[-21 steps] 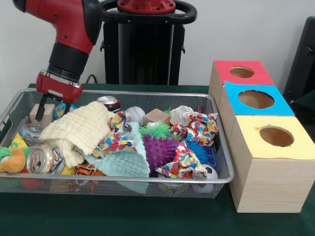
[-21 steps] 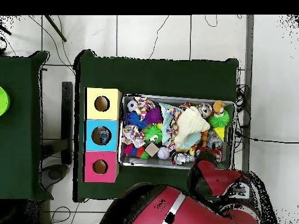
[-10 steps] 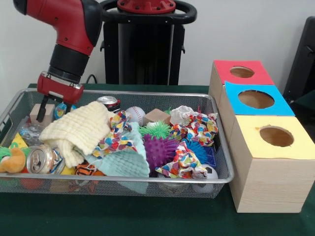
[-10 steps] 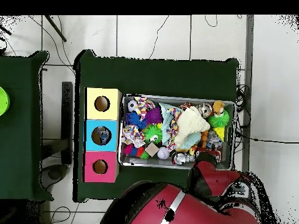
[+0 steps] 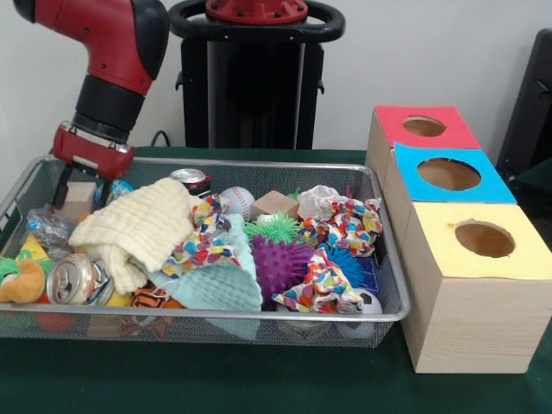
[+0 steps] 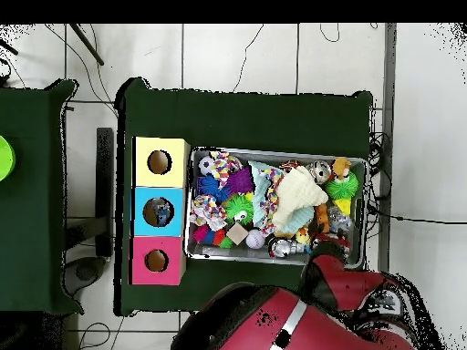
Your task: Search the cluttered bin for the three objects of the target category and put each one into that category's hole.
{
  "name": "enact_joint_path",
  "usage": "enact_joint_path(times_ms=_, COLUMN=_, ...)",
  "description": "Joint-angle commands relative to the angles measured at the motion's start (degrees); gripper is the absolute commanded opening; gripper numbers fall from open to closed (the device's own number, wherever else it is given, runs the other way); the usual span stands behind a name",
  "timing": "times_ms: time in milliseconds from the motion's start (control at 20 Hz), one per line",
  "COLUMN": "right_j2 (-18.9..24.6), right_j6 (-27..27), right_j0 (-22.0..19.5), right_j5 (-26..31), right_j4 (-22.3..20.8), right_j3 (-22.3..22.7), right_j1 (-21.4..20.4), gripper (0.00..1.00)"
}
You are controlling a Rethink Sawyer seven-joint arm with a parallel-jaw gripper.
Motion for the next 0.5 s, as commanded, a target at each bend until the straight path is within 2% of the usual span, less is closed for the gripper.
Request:
enact_joint_path(times_ms=50, right_j2=4.42, right_j6=4.83, right_j0=-2.35, right_j5=-3.65, right_j4=-2.31, right_j3=-0.22, right_j1=0.59, gripper=1.0)
enact_joint_path(times_ms=500, right_j2=4.42, right_j6=4.3, right_j0=-2.41, right_j5=-5.21, right_j4=-0.96, right_j3=-0.8, right_j1=2.14, gripper=1.0)
